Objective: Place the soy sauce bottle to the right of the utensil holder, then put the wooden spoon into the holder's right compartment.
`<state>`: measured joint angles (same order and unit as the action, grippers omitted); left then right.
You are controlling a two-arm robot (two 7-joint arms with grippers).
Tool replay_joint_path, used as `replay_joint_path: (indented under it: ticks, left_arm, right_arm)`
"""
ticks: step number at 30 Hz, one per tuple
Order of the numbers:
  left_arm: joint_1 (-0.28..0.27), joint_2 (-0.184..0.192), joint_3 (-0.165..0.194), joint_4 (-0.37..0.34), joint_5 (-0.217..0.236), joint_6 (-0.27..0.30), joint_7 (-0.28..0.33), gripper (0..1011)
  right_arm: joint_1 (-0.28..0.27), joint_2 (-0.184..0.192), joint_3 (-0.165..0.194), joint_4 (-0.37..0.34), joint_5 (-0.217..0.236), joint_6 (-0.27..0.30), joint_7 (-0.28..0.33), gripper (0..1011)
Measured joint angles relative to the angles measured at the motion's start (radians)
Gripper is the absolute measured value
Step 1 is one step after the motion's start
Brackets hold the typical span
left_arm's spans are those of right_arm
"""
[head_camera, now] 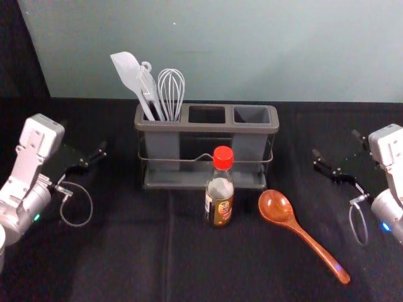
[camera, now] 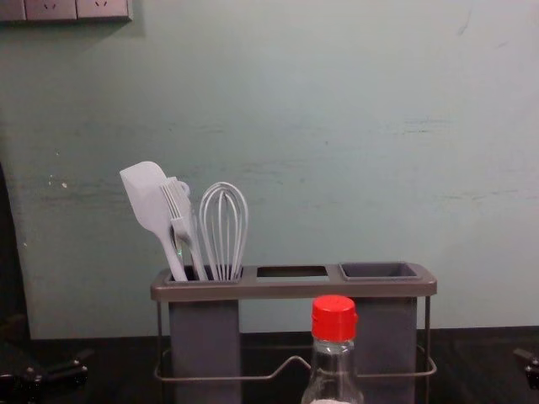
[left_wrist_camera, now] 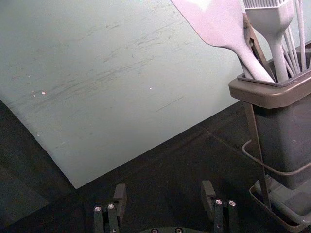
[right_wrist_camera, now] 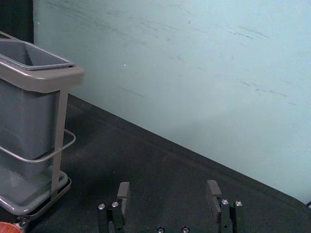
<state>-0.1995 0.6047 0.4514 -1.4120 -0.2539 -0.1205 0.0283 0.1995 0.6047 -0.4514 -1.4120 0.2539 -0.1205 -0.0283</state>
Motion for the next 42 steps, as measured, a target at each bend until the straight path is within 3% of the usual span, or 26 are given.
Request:
replay_joint_path:
  ticks: [42]
  left_arm:
    - [0.000, 0.000, 0.000, 0.000, 0.000, 0.000, 0.000, 1005]
  right_arm:
    - [0.000, 0.000, 0.000, 0.000, 0.000, 0.000, 0.000, 1003]
